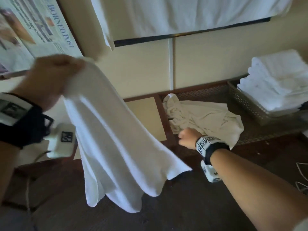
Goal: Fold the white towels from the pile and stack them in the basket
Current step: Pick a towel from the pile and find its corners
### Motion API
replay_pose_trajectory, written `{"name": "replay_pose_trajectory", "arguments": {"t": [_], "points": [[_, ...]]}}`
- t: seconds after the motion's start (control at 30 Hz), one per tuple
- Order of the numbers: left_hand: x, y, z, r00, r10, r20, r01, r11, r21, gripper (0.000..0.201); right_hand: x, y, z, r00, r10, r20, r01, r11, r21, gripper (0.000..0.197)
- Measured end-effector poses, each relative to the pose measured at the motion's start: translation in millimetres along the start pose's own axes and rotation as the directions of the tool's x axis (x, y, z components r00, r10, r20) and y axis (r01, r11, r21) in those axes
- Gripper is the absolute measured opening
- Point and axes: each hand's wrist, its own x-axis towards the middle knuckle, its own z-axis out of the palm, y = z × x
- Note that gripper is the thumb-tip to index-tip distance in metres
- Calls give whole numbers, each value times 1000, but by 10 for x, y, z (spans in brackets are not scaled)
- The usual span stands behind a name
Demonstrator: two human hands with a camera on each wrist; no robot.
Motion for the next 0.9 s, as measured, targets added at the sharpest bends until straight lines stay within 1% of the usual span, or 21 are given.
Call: {"name": "replay_pose_trajectory", "arguments": {"t": [0.03,0.07,0.1,0.13,0.17,0.2,0.23,0.3,0.33,0.37,0.4,0.43,0.5,0.53,0.6,0.67,0.73,0.8,0.83,0.9], "points": [[-93,33,112,999,-3,54,2,1000,30,13,1,-266,-138,992,-114,-51,120,985,124,21],[-178,43,208,993,6,116,-18,995,103,10,-57,-553,-307,972,-211,-100,231,926,297,36],[-300,7,343,983,18,183,-44,990,135,9,-121,-838,-482,945,-295,-142,327,830,451,48],[-291,-43,333,981,47,186,-81,980,179,9,-192,-1112,-667,913,-366,-179,402,740,539,56],[-331,-74,349,977,49,209,-92,976,199,10,-250,-1356,-822,881,-428,-202,461,680,571,60],[-321,-96,307,980,24,200,-65,977,202,9,-310,-1576,-954,845,-484,-226,518,642,565,60],[-299,-106,230,981,11,196,-50,979,196,9,-343,-1766,-1055,808,-528,-262,572,596,563,54],[-339,-26,72,980,44,196,-88,971,222,7,-424,-2075,-1206,768,-565,-302,618,529,582,31],[-365,10,-11,979,72,192,-114,969,218,7,-456,-2202,-1248,757,-575,-311,625,496,603,22],[-361,27,-117,979,93,181,-131,969,207,7,-475,-2323,-1272,754,-575,-317,622,470,626,18],[-359,53,-223,979,114,170,-145,971,188,7,-513,-2444,-1292,752,-569,-333,626,460,629,17],[-363,88,-330,980,129,154,-154,974,166,7,-527,-2564,-1306,739,-560,-375,654,460,601,16],[-355,131,-532,980,154,125,-169,978,122,7,-553,-2820,-1355,679,-572,-461,729,454,512,12],[-349,153,-611,979,166,115,-179,978,105,8,-571,-2928,-1386,662,-583,-471,745,441,501,10],[-332,178,-781,976,185,111,-194,978,76,20,-609,-3135,-1455,659,-602,-450,741,420,524,14],[-322,179,-917,974,201,108,-208,976,65,25,-650,-3274,-1498,661,-608,-440,742,442,505,13],[-316,183,-995,965,237,111,-243,969,47,26,-685,-3374,-1528,653,-577,-490,757,487,435,8],[-300,177,-1032,960,267,85,-271,962,33,22,-732,-3478,-1549,634,-514,-577,767,514,385,8],[-293,181,-1049,959,278,60,-280,959,36,17,-755,-3530,-1570,614,-484,-624,777,513,366,8],[-277,144,-1049,956,292,14,-292,954,63,13,-825,-3616,-1646,550,-446,-706,805,509,305,8]]}}
